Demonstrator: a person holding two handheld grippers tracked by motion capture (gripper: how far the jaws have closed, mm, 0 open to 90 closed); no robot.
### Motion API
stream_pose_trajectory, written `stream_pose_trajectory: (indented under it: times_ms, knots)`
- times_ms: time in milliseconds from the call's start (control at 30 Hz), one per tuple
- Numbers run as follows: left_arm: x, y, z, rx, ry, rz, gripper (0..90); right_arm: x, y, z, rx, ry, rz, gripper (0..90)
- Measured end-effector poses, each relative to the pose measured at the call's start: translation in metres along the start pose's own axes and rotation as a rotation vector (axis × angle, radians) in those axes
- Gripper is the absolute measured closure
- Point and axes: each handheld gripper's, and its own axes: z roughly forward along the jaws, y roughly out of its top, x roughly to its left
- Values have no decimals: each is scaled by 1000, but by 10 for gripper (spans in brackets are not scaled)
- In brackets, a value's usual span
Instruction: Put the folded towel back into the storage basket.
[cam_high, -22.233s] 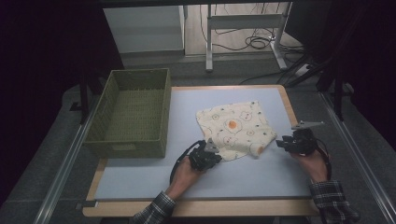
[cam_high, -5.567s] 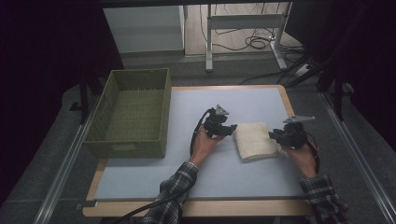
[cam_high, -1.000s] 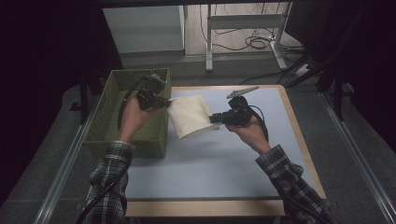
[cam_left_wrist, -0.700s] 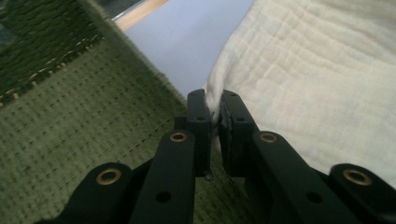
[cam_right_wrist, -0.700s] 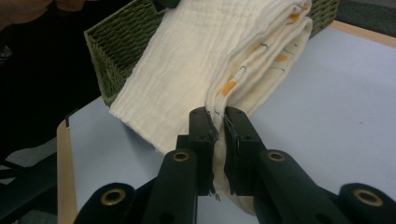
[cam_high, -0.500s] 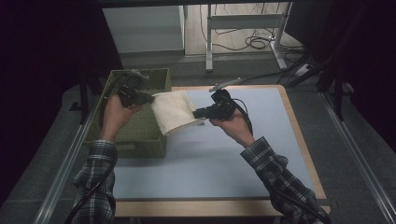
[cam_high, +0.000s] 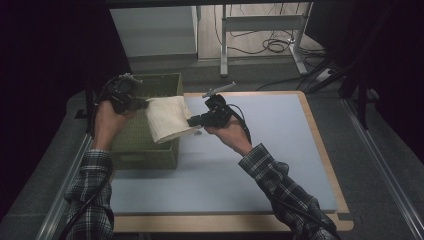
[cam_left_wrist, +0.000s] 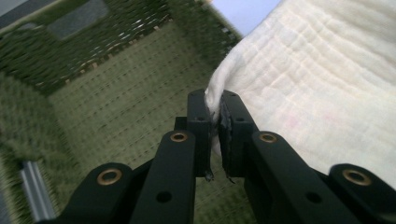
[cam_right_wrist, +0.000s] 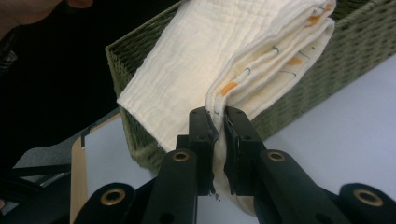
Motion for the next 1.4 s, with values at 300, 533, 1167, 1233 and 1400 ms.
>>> stream_pose_trajectory:
  times_ms: [300,533,1167,1233,1400]
  knots:
    - [22,-15,-1,24,58,-26,842,15,10,38,10,14,4,819]
    - [36,-30,-1,40,95,-55,842,26,14,71,25,15,16,818]
    - [58,-59,7,54,128,-101,839,52,12,129,88,-36,19,807]
    - [56,-59,12,54,122,-98,839,50,11,128,93,-52,32,807]
    - [51,-56,25,64,109,-87,837,44,4,127,110,-78,58,804]
